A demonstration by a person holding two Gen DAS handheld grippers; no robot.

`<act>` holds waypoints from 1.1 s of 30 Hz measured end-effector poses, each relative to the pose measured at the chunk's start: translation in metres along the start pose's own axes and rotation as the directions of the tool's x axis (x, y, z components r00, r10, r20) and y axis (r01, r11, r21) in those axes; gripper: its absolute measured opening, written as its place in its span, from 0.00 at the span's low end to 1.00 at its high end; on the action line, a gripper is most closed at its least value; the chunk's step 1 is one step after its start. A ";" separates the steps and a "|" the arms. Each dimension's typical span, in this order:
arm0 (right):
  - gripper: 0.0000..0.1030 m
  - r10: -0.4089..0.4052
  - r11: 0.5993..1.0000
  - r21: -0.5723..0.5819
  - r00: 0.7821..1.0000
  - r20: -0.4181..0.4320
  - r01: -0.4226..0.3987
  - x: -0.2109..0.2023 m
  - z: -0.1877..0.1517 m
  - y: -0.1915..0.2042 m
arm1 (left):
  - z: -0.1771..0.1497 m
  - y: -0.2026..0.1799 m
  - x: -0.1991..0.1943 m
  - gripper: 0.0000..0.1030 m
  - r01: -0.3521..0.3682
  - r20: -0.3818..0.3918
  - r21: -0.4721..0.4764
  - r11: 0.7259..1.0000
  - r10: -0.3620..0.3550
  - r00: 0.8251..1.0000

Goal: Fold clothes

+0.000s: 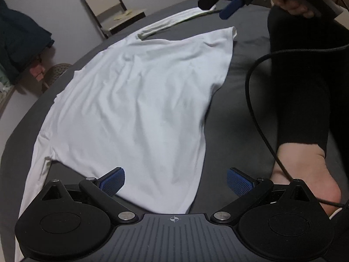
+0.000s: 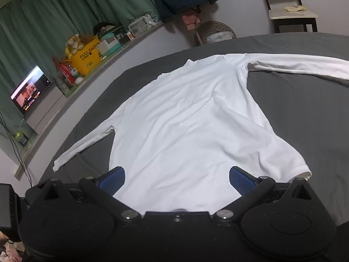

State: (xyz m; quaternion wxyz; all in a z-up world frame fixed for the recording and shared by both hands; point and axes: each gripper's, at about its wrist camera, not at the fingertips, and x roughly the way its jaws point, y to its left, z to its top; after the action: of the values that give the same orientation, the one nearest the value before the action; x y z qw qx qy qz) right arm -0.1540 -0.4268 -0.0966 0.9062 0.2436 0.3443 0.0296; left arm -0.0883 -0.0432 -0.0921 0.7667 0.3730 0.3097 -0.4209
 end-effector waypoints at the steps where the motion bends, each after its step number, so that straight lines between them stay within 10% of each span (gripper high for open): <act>1: 1.00 -0.002 1.000 -0.007 1.000 0.015 0.002 -0.003 -0.001 -0.002 | 0.003 0.000 0.004 1.00 0.002 -0.003 -0.004 1.000 -0.003 1.000; 18: 1.00 -0.001 0.998 0.068 0.996 0.090 -0.005 -0.022 -0.008 -0.026 | -0.009 0.007 0.013 0.82 0.014 -0.097 -0.013 1.000 -0.015 0.995; 33: 0.99 -0.294 0.902 -0.332 0.956 -0.011 0.274 -0.033 0.001 -0.010 | -0.021 -0.002 0.016 0.82 0.020 -0.119 0.076 0.997 -0.011 0.993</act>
State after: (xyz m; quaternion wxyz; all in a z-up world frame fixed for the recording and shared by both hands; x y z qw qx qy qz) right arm -0.1790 -0.4435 -0.0806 0.9176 0.0360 0.3939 -0.0387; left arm -0.0864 -0.0336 -0.1162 0.7288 0.4241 0.3410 -0.4156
